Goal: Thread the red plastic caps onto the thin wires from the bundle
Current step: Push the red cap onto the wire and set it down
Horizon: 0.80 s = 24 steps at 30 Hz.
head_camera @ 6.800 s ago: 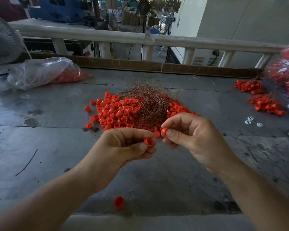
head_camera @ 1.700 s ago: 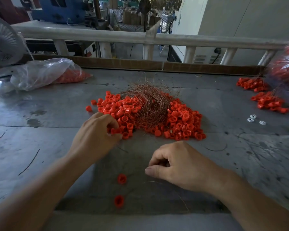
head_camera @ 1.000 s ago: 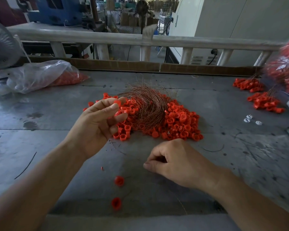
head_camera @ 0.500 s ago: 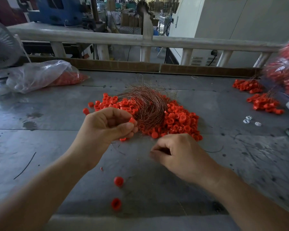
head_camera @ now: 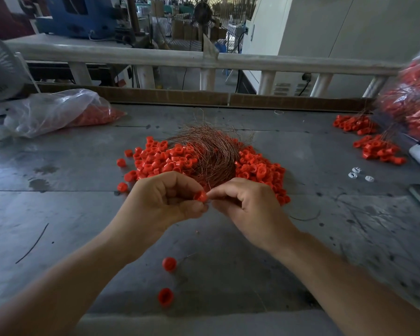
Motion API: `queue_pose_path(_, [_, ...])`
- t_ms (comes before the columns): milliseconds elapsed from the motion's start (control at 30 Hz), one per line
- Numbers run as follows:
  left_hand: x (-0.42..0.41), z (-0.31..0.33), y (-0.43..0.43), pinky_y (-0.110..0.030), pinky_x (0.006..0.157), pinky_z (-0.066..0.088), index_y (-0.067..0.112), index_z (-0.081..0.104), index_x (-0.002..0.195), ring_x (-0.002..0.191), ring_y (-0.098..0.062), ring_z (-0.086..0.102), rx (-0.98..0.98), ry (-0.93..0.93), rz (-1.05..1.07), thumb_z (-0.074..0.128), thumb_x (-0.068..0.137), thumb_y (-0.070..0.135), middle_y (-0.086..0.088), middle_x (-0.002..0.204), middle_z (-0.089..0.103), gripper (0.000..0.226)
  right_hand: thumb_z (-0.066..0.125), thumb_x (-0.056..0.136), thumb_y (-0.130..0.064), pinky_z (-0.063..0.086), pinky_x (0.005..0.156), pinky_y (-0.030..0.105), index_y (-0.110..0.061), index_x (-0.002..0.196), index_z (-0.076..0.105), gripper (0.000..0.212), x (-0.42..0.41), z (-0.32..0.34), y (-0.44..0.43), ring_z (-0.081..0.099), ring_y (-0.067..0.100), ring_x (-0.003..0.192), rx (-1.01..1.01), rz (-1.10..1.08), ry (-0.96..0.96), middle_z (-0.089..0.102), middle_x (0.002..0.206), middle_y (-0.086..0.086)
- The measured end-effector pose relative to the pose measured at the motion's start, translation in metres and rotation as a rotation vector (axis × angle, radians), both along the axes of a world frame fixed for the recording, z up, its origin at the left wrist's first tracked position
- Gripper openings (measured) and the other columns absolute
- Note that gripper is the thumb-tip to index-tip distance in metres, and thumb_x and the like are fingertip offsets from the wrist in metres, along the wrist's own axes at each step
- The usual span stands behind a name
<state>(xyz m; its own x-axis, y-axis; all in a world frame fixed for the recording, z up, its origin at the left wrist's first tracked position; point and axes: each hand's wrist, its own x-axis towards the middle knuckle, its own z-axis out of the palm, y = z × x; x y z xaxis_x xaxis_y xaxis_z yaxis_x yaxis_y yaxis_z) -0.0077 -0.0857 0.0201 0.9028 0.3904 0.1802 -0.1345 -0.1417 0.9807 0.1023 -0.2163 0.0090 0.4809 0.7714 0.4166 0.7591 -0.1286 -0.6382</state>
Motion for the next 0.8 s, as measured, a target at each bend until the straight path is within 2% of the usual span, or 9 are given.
queue_pose_path(133, [-0.003,0.004,0.001,-0.019,0.061,0.054,0.008,0.067,0.077,0.068,-0.019,0.068,-0.085,-0.05,0.021,0.071,0.047,0.018,-0.015,0.076,0.07,0.032,0.069,0.077,-0.006,0.044,0.072,0.01,-0.009,0.084,0.072,0.008,0.002,0.004,-0.005,0.056,0.0,0.075,0.075,0.042,-0.046,0.059,0.082,-0.008])
queue_pose_path(200, [-0.004,0.005,0.005,-0.02,0.061,0.055,0.013,0.07,0.072,0.067,-0.018,0.067,-0.164,-0.09,0.068,0.07,0.046,0.016,-0.011,0.073,0.07,0.027,0.064,0.079,-0.011,0.045,0.072,0.011,-0.017,0.081,0.067,0.007,0.003,0.009,-0.008,0.059,0.001,0.08,0.182,0.052,0.057,0.062,0.086,-0.01])
queue_pose_path(267, [-0.004,0.005,0.008,-0.02,0.062,0.055,0.018,0.071,0.067,0.066,-0.015,0.066,-0.167,-0.102,0.108,0.07,0.046,0.012,-0.005,0.071,0.069,0.022,0.058,0.081,-0.013,0.047,0.076,0.015,-0.023,0.081,0.061,0.011,0.004,0.016,-0.013,0.063,0.005,0.084,0.344,0.074,0.249,0.067,0.086,-0.009])
queue_pose_path(333, [-0.003,0.005,0.007,-0.02,0.061,0.055,0.018,0.071,0.067,0.063,-0.014,0.064,-0.127,-0.083,0.119,0.07,0.047,0.01,-0.003,0.069,0.068,0.022,0.057,0.081,-0.01,0.049,0.072,0.016,-0.019,0.083,0.06,0.01,0.004,0.024,-0.017,0.065,0.009,0.077,0.498,0.089,0.354,0.068,0.077,-0.004])
queue_pose_path(400, [-0.004,0.004,0.004,-0.019,0.059,0.054,0.02,0.071,0.067,0.061,-0.013,0.063,-0.082,-0.06,0.103,0.07,0.047,0.011,-0.002,0.067,0.067,0.022,0.056,0.082,-0.008,0.049,0.065,0.016,-0.018,0.085,0.061,0.011,0.005,0.03,-0.022,0.063,0.009,0.067,0.564,0.061,0.342,0.065,0.071,-0.002])
queue_pose_path(467, [-0.004,0.003,0.001,-0.016,0.058,0.052,0.024,0.072,0.067,0.06,-0.01,0.064,-0.04,-0.049,0.077,0.07,0.049,0.009,0.0,0.066,0.068,0.023,0.058,0.082,-0.011,0.047,0.057,0.014,-0.023,0.086,0.063,0.013,0.005,0.033,-0.025,0.058,0.004,0.059,0.527,0.009,0.208,0.061,0.072,-0.006])
queue_pose_path(567, [-0.004,0.002,-0.001,-0.016,0.057,0.052,0.023,0.072,0.068,0.062,-0.01,0.066,-0.036,-0.043,0.043,0.07,0.051,0.006,-0.002,0.068,0.07,0.024,0.062,0.079,-0.015,0.04,0.06,0.009,-0.026,0.087,0.064,0.014,0.0,0.031,-0.024,0.055,0.0,0.063,0.358,-0.036,-0.014,0.058,0.078,-0.01])
queue_pose_path(667, [-0.005,0.002,-0.003,-0.016,0.056,0.051,0.017,0.071,0.067,0.063,-0.011,0.068,-0.069,-0.047,0.015,0.07,0.051,0.005,-0.006,0.07,0.071,0.021,0.064,0.076,-0.013,0.04,0.065,0.007,-0.018,0.086,0.069,0.012,-0.006,0.024,-0.018,0.055,0.001,0.073,0.247,-0.036,-0.063,0.059,0.077,-0.011])
queue_pose_path(800, [-0.004,0.002,-0.004,-0.016,0.057,0.052,0.017,0.071,0.068,0.066,-0.012,0.069,-0.086,-0.048,0.003,0.07,0.05,0.006,-0.006,0.072,0.072,0.021,0.064,0.075,-0.013,0.04,0.065,0.007,-0.012,0.08,0.07,0.007,-0.008,0.021,-0.017,0.055,0.002,0.073,0.214,-0.043,-0.06,0.059,0.074,-0.008])
